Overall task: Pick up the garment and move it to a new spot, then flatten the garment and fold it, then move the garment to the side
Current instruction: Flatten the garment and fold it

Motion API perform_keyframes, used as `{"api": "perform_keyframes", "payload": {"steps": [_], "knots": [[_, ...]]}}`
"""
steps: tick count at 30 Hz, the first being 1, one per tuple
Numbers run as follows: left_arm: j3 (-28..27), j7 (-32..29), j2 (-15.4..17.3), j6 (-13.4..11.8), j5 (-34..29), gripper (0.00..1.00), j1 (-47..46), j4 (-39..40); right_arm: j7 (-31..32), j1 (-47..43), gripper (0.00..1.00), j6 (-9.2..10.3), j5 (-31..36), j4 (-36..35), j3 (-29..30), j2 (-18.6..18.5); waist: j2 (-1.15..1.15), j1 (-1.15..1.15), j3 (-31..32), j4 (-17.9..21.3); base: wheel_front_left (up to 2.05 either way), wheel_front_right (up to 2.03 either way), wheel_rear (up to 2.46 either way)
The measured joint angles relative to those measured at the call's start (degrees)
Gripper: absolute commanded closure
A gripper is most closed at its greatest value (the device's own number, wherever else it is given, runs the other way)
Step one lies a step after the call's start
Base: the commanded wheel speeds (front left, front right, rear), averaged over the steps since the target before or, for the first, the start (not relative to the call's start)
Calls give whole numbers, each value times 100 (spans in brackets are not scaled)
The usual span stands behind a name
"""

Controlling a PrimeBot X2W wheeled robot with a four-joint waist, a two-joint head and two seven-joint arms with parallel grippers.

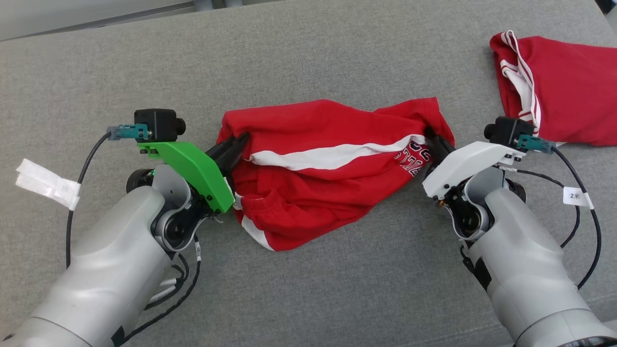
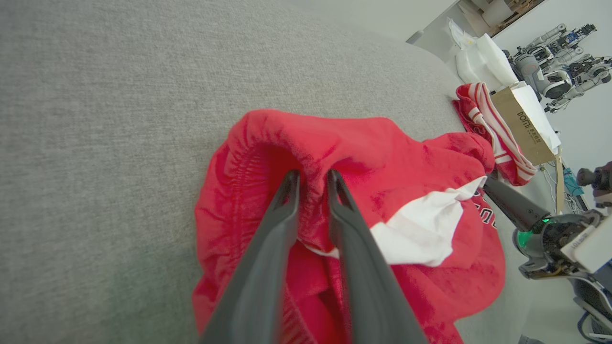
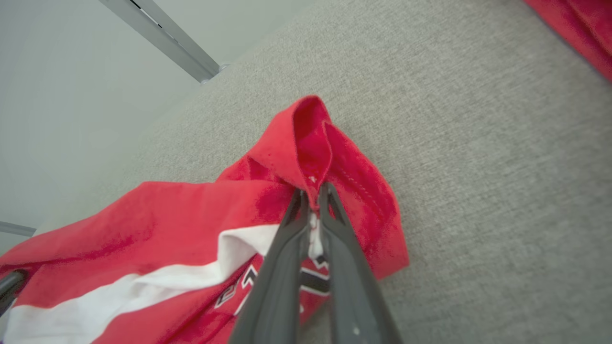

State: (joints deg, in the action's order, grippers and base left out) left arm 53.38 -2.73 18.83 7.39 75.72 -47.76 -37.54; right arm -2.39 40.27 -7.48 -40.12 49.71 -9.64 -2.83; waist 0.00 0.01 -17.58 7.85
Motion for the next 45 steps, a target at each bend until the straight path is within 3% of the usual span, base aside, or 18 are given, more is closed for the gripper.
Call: {"api": "perform_keyframes", "payload": {"steps": [1,5,7,8,14,17,23,28,33,36,45], "knots": [[10,110,5,0,7,0,-3,14,-94,21,100,-1,34,80,41,-1,0,0,17,-11,0,0,0],[33,472,14,0,107,0,0,105,-388,50,100,-1,203,372,154,-1,0,0,97,-47,0,0,0],[71,648,27,0,138,0,36,235,-564,47,11,-1,283,460,169,-22,0,0,154,-63,0,0,0],[110,773,45,1,134,0,94,313,-636,32,0,-1,320,498,164,-43,0,0,191,-73,0,0,0],[226,1660,191,1,-198,0,863,482,-1239,-562,0,-2,1245,125,-266,-527,0,0,547,-114,0,0,0],[8,1751,148,-90,-572,0,1337,532,-1255,-1165,0,-2,2040,-1082,193,-884,0,-1,790,-138,0,0,0],[-1468,1775,-231,-467,-2124,0,2743,1430,-1262,-3201,0,-4,3296,-3234,934,-855,0,-1,1308,-233,0,0,0],[-2766,1785,-691,-544,-3371,0,3872,2273,-1266,-4261,0,-4,3664,-4198,953,-806,0,-1,1630,-350,0,0,0],[-3994,1788,-1183,-493,-4503,0,4871,2831,-1266,-4868,0,-4,3785,-4576,902,-656,0,-1,1837,-475,0,0,0],[-4448,1786,-1362,-409,-4989,0,5387,2954,-1266,-5004,0,-4,3794,-4612,862,-612,0,-1,1920,-525,0,0,0],[-5111,1786,-1577,-82,-5559,0,6162,2925,-1266,-5052,0,-4,3777,-4691,864,-524,0,-1,2039,-719,0,0,0]]}}
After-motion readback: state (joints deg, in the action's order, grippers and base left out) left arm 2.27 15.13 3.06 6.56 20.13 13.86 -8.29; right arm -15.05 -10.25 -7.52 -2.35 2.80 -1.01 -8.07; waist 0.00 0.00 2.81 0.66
